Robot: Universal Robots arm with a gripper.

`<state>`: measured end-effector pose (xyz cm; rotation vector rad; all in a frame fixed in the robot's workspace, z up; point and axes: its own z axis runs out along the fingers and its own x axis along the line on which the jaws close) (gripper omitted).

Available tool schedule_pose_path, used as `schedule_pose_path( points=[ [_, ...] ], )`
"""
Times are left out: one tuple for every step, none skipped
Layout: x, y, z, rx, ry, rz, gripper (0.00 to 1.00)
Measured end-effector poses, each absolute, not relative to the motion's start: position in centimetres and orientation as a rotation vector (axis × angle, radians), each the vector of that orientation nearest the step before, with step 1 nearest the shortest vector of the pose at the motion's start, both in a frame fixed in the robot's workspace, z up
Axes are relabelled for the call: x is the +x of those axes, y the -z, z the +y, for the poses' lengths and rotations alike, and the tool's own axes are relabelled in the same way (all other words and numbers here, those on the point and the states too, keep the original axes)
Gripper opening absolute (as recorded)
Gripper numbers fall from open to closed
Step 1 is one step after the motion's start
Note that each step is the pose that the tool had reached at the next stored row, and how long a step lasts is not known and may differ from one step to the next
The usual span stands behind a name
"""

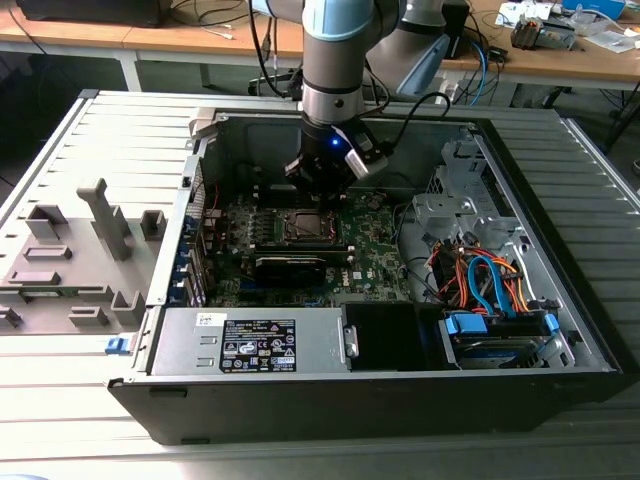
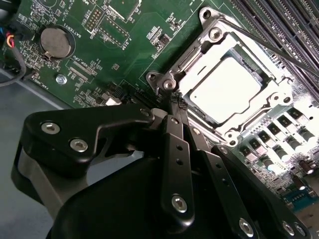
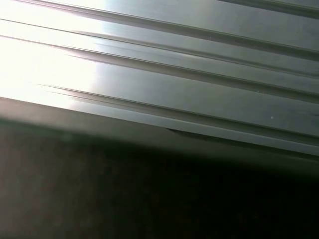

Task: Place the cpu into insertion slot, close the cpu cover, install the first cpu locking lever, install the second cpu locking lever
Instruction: 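Install the first cpu locking lever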

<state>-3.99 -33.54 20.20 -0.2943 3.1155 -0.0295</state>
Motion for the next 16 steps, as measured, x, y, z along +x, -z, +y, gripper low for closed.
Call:
schedule_pose_path(
  points=[
    [-4.0, -20.2, -33.5, -0.294, 0.030, 3.116, 0.11],
    [-4.0, -20.1, -33.4, -0.295, 0.029, 3.115, 0.11],
    [-4.0, -20.1, -33.3, -0.297, 0.028, 3.115, 0.11],
    [-4.0, -20.1, -33.3, -0.297, 0.028, 3.115, 0.11],
    [-4.0, -20.2, -33.2, -0.297, 0.028, 3.115, 0.11],
    [-4.0, -20.2, -33.2, -0.297, 0.027, 3.114, 0.11],
    [-4.0, -20.4, -33.2, -0.297, 0.025, 3.114, 0.11],
    [-4.0, -20.6, -33.2, -0.297, 0.026, 3.114, 0.11],
    [-4.0, -21.0, -33.2, -0.297, 0.027, 3.115, 0.11],
    [-4.0, -21.3, -33.2, -0.297, 0.028, 3.115, 0.11],
    [-4.0, -21.4, -33.2, -0.297, 0.028, 3.115, 0.11],
    [-4.0, -21.5, -33.2, -0.297, 0.028, 3.115, 0.11],
    [-4.0, -21.5, -33.2, -0.297, 0.028, 3.115, 0.11],
    [-4.0, -21.5, -33.3, -0.297, 0.028, 3.115, 0.11],
    [-4.0, -21.5, -33.5, -0.297, 0.028, 3.115, 0.11],
    [-4.0, -21.5, -33.7, -0.297, 0.028, 3.115, 0.11]
  ],
)
